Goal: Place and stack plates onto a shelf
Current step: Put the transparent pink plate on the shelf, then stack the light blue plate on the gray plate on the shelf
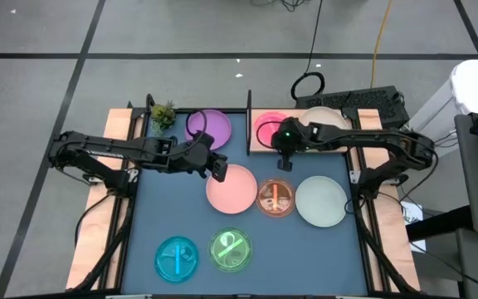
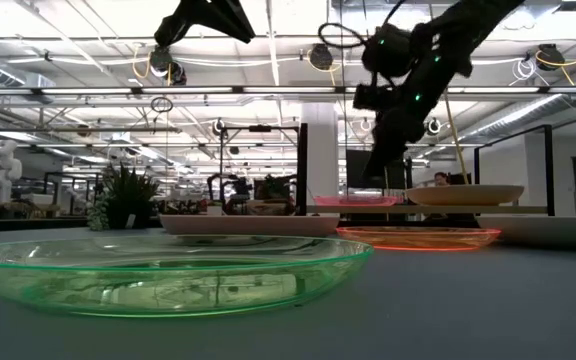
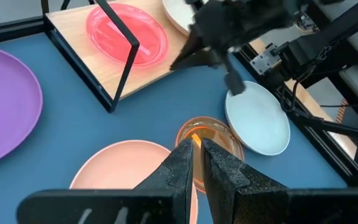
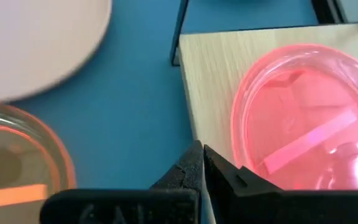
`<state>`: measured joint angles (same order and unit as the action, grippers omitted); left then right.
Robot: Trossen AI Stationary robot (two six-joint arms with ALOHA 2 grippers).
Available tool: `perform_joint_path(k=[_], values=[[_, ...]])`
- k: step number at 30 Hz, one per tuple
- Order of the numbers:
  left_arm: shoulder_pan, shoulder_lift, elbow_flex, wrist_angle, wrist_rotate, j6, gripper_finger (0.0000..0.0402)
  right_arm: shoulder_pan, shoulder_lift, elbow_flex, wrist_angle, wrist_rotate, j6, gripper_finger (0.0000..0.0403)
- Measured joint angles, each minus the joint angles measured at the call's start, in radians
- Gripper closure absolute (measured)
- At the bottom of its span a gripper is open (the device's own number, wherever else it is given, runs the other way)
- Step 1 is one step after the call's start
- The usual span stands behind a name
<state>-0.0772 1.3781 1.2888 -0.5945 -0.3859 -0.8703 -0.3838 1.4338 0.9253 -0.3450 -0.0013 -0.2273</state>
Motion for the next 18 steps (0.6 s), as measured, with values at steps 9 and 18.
perform_joint_path(k=[9,18], values=[[0.012,0.0,0.0,-0.006,0.032,0.122,0.0364,0.113,-0.225,0.0,-0.253,-0.002,0.385,0.0403],[0.079,0.0,0.0,-0.008,0.174,0.295,0.0364,0.34,-0.354,0.0,-0.431,-0.004,0.707,0.0403]])
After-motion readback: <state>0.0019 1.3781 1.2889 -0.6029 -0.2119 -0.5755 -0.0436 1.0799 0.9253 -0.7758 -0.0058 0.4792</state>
